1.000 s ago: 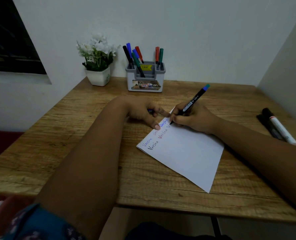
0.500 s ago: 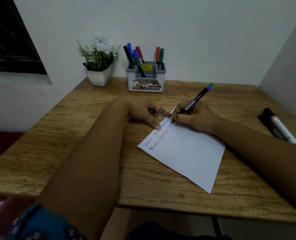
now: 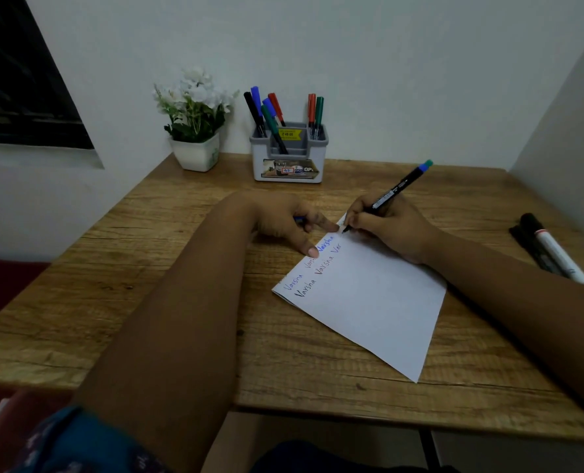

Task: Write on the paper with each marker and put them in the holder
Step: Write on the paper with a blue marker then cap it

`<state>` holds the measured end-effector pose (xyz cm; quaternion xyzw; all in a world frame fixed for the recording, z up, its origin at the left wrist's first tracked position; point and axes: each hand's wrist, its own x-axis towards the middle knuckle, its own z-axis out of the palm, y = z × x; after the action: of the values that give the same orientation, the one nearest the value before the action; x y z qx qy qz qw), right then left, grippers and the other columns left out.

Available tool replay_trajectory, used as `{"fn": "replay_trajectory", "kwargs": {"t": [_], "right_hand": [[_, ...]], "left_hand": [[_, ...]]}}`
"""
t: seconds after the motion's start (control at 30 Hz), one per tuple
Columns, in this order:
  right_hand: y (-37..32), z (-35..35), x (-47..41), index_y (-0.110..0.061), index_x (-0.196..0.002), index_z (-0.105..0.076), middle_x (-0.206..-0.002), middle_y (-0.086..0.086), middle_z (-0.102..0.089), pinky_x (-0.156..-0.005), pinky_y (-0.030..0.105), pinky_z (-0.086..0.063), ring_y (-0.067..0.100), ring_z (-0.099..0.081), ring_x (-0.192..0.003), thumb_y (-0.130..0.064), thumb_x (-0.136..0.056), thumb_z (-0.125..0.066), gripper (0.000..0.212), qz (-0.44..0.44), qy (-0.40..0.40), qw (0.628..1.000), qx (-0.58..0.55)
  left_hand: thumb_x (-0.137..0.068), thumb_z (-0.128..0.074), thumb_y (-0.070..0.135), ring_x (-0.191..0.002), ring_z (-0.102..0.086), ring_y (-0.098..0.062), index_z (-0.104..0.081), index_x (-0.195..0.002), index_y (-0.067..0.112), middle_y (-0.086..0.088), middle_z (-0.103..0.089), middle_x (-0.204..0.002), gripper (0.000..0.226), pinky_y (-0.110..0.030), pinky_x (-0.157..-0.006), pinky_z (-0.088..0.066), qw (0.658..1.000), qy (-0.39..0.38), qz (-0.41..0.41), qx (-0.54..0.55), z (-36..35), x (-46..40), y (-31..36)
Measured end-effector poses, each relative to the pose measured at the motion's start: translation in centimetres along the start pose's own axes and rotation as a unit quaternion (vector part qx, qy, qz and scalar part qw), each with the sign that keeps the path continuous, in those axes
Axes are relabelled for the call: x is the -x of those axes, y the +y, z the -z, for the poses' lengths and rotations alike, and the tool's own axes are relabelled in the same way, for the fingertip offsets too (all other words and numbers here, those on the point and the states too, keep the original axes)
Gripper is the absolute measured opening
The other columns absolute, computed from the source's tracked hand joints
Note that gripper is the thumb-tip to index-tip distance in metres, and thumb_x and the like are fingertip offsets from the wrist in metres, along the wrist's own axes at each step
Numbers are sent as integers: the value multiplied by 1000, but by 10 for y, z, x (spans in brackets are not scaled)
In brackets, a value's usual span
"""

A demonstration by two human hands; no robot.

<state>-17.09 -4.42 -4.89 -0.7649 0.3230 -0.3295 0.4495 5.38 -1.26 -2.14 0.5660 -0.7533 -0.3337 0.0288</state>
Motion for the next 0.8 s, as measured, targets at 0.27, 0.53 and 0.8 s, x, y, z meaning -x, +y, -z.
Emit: {"fn": "replay_trajectory", "kwargs": {"t": [0.27,0.53,0.8], "right_hand": [[-1,6,2,0,-82,-70,-72,16,-69,-62,19,-53,13,-63,-63,4,-86,-66,7,-16,-37,999,12],[1,5,2,-5,-78,-71,-73,6,-73,-67,19,-55,13,-69,-69,2,-86,-67,12,-5,-5,1000,24],[3,4,1,5,-76,-66,-73,16,-68,-72,21,-51,13,-62,-72,4,-83,-65,7,13,-22,995,95]], "left_hand": [[-76,-75,45,-102,-48,0,-53,-125,55,11,-55,-107,55,-18,-76,-33,1000,-3,-8,7,1,-1,-1],[-76,-76,44,-103,-47,-3,-53,-118,62,9,-54,-109,51,-19,-77,-33,1000,-5,-3,12,1,-2,-2],[-76,-75,46,-102,-46,2,-50,-129,55,24,-50,-105,59,-18,-80,-32,1000,-10,-4,-10,2,-4,-2]]}}
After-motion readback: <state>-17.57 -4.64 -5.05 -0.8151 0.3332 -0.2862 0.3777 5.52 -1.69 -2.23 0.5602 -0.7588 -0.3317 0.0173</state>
